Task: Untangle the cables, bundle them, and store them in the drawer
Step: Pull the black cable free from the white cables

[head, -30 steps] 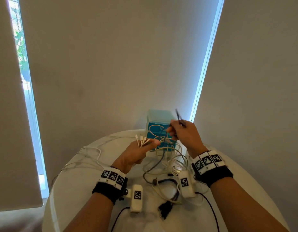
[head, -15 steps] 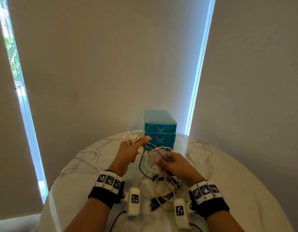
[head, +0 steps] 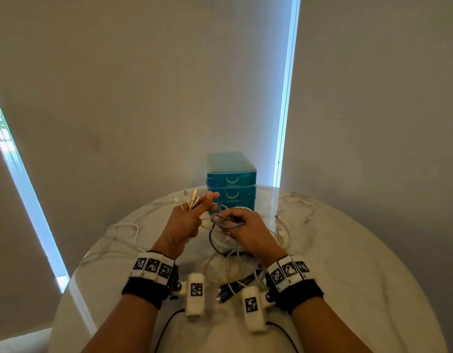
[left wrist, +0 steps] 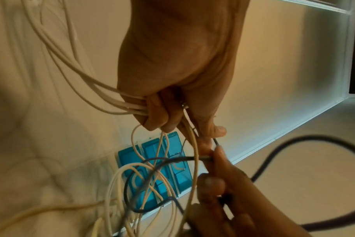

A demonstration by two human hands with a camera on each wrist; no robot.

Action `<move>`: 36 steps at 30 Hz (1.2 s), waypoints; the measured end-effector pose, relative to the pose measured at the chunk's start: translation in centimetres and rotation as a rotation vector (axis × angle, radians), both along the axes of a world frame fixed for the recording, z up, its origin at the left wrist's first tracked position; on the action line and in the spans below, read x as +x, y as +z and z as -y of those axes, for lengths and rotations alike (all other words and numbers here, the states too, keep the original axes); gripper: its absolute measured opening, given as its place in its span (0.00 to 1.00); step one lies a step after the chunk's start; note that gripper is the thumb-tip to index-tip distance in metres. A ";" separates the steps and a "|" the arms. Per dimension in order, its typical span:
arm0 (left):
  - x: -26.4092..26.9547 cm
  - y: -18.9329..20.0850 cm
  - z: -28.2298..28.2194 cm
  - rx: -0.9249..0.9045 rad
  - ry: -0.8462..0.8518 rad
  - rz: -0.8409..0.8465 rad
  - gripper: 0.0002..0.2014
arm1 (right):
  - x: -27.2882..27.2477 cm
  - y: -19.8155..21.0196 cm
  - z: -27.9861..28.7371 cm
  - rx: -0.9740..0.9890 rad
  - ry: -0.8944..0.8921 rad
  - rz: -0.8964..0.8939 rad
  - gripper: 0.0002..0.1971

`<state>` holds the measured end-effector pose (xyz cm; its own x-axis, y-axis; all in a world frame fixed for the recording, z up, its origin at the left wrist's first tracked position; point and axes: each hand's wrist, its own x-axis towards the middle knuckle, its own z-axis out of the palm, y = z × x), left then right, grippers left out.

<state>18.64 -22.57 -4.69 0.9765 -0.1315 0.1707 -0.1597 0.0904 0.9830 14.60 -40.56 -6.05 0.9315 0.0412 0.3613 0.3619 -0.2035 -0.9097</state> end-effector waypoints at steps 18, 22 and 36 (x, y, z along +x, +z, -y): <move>-1.5 0.3 1.4 0.350 -0.175 0.175 0.10 | -0.6 1.7 2.7 0.905 0.091 -0.115 0.15; -1.7 0.3 1.7 0.300 -0.168 0.211 0.10 | -0.7 1.5 2.8 0.861 0.121 -0.111 0.17; 0.1 0.9 0.2 -0.261 0.281 0.132 0.08 | 0.2 -1.3 4.9 -0.321 -0.134 -0.206 0.13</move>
<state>18.70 -22.80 -3.81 0.9358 0.2020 0.2889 -0.3366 0.2693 0.9023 14.77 -45.45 -7.37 0.9880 -0.0056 0.1546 0.1290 -0.5221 -0.8431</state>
